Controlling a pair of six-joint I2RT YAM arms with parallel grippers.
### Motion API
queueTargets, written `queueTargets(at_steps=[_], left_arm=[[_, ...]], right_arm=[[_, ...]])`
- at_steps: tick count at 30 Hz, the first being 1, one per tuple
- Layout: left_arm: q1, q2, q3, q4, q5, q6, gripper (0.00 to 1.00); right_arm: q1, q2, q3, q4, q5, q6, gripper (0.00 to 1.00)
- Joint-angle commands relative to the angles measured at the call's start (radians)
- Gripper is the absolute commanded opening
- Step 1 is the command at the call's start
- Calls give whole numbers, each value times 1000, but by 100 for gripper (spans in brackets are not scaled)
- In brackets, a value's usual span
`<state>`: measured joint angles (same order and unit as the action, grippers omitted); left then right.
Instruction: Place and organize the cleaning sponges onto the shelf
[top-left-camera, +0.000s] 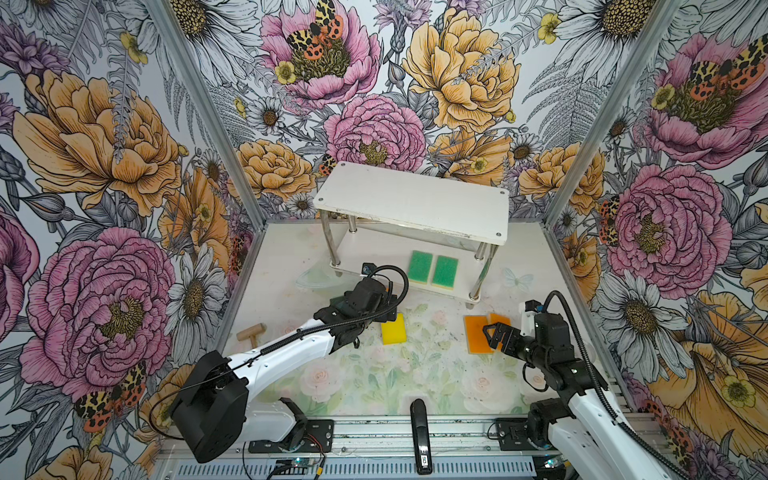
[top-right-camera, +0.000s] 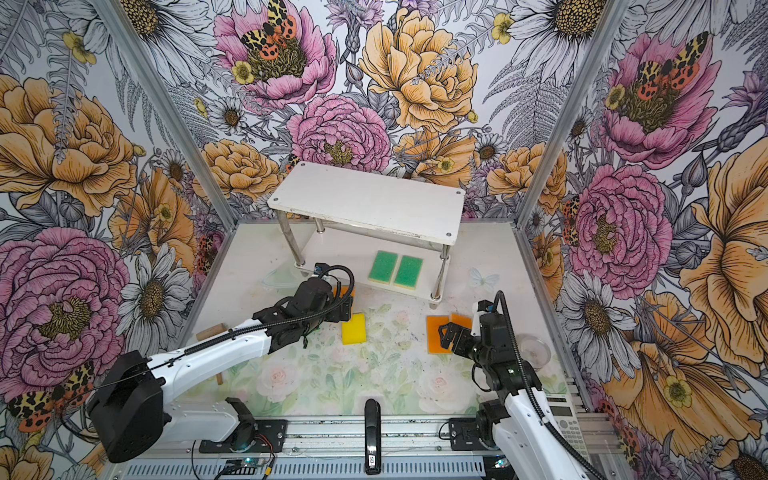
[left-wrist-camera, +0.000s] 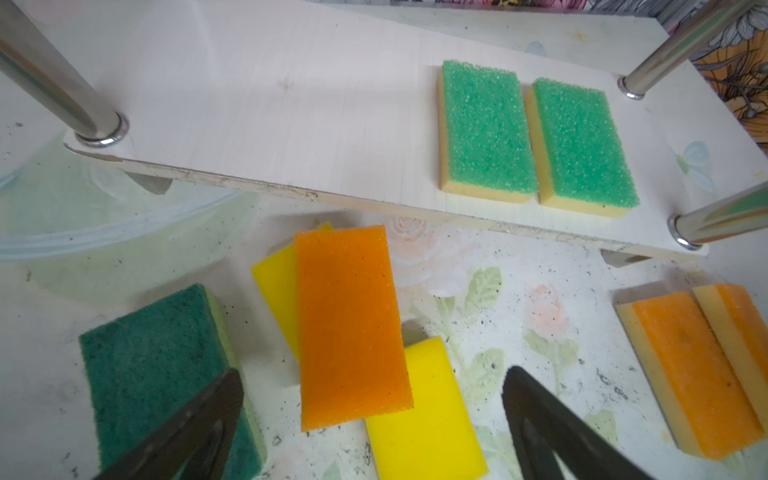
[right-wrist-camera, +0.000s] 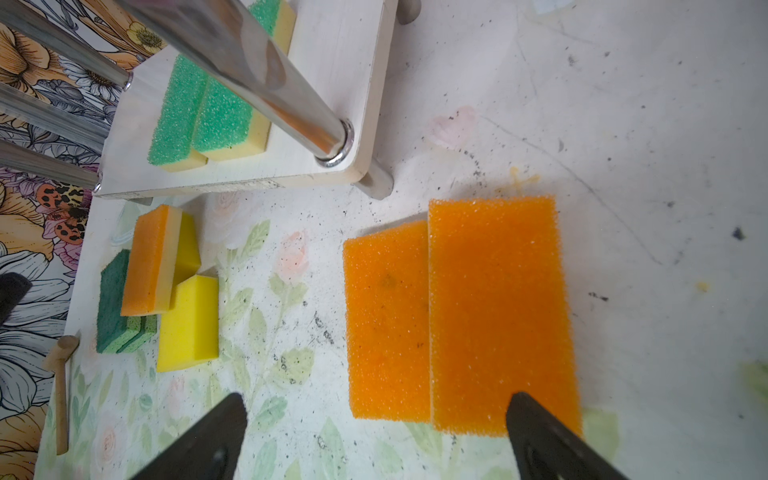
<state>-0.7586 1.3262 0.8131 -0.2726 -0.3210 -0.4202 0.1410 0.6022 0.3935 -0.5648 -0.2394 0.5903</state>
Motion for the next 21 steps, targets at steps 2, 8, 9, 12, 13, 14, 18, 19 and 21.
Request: queueTargets(at_steps=[2,8,9,12,13,14,18,19,21], left_arm=[[-33,59,-7,4,-23,-67,99],[-44,149,3,12,-35,-111,99],[-46,160,7,12,-36,-116,99],[-47,174,15,14,-49,-128,99],[-47,174,15,15,-55,-131,99],[-48,175,14,17,-62,-133,99],[-45,168,13,17,-83,-145,99],[-46,165,13,16,-85,-146,99],[-45,161,13,17,-94,-150,99]], right_arm=[[7,-12,13,13,8,0,100],[8,-13,11,14,7,-3,100],[8,-13,11,13,8,-3,100],[8,-14,9,14,8,-3,100],[6,-15,9,13,8,-3,100],[7,-14,8,13,8,-3,100],[7,-14,5,13,9,-5,100],[8,-15,5,13,9,-5,100],[7,-13,5,13,11,-6,100]])
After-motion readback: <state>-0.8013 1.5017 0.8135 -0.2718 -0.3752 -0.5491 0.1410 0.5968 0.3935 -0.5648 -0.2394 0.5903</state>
